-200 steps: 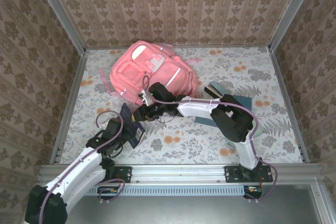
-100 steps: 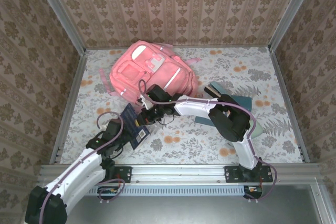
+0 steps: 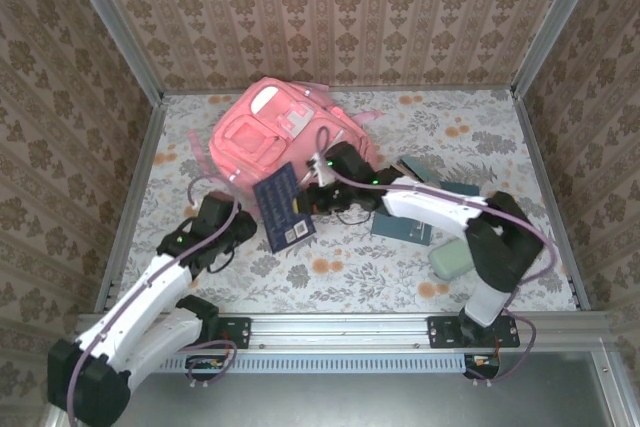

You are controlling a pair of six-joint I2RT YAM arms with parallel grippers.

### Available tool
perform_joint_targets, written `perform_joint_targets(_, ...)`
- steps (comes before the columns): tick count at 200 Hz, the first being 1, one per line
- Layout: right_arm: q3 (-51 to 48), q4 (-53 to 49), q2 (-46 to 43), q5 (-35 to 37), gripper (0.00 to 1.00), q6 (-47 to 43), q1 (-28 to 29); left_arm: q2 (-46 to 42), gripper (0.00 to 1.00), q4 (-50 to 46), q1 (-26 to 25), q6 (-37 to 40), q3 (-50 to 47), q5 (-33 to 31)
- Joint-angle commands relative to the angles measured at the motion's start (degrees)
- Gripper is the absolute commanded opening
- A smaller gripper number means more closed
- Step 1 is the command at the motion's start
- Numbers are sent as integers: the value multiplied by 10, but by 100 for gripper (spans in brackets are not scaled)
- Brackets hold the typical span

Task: Pack books, pencil case, and school supplies into a backpack

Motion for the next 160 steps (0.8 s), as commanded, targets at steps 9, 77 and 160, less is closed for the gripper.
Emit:
perform_joint_targets(9,-67,13,-103,72,0,20,-51,101,43,27,-9,112,91,7)
perform_joint_targets(77,-199,-60,-322,157,0,28,-177,403,54,28,-96,276,352,13)
perform_joint_targets(160,-277,-100,-474,198,0,43,-230,647,61,-61,-140,427,574,-5)
